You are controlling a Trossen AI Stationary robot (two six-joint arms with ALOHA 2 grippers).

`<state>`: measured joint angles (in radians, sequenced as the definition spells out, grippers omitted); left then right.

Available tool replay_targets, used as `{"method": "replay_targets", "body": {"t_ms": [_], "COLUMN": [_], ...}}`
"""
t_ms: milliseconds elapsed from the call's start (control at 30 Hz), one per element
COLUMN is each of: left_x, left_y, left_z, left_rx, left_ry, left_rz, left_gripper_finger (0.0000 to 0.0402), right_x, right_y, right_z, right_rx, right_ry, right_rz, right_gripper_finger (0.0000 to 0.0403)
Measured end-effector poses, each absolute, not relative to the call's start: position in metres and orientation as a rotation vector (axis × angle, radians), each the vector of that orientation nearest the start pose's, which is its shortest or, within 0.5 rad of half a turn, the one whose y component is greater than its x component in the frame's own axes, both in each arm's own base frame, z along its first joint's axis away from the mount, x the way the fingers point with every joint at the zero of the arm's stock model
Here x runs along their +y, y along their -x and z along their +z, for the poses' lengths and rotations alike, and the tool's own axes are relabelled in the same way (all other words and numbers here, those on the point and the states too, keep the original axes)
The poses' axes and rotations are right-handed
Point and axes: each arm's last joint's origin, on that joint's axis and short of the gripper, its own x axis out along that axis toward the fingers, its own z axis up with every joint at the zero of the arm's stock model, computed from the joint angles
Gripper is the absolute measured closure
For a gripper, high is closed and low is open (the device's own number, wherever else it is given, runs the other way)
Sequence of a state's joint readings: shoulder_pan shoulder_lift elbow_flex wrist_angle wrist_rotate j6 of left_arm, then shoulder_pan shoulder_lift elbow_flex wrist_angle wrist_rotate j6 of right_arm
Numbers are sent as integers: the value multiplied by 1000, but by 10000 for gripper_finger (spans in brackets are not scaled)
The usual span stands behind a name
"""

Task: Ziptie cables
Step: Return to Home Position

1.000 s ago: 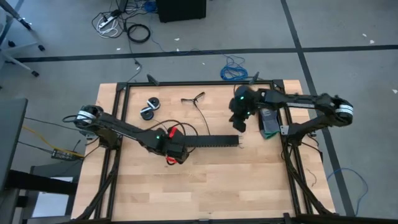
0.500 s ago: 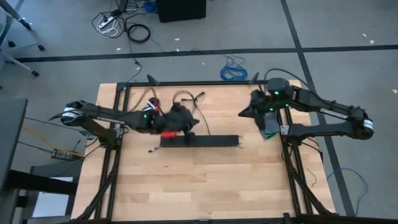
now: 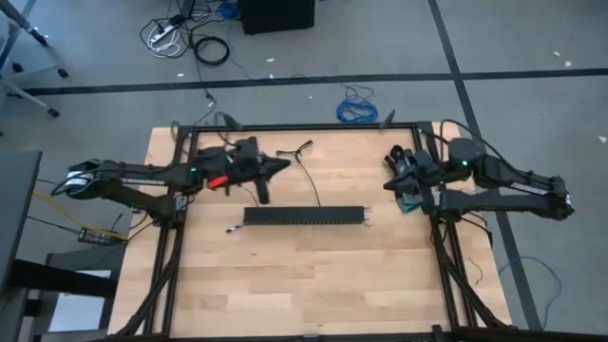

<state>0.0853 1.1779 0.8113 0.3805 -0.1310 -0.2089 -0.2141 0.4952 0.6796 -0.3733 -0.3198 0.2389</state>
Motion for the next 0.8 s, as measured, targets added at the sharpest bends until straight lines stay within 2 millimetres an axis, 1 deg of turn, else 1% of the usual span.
{"method": "replay_targets", "body": {"t_ms": [100, 233, 300, 333, 400, 467, 633, 700, 800], "left_x": [26, 25, 24, 24, 23, 22, 20, 20, 19], "left_y": [-242, -212, -196, -188, -175, -162, -133, -124, -113], "left_z": [316, 304, 302, 297, 291, 278, 260, 252, 244], "left_rx": [-67, -79, -114, -102, -104, -71, -113, -123, -118], "left_ry": [213, 215, 218, 217, 218, 220, 243, 245, 235], "left_rz": [275, 323, 337, 350, 354, 358, 378, 400, 407], "left_gripper_finger": [401, 401, 401, 401, 401, 401, 401, 401, 401], "right_x": [-12, -12, -12, -12, -13, -14, -20, -22, -23], "right_y": [-107, -109, -111, -112, -114, -117, -126, -130, -138], "right_z": [301, 278, 269, 265, 261, 258, 253, 251, 249], "right_rx": [132, 49, 21, 8, -26, -19, -15, -5, 7], "right_ry": [-276, -333, -357, -365, -383, -387, -461, -470, -450], "right_rz": [126, 143, 148, 148, 153, 143, -34, -64, -53], "right_gripper_finger": [403, 403, 403, 403, 403, 403, 402, 402, 402]}}
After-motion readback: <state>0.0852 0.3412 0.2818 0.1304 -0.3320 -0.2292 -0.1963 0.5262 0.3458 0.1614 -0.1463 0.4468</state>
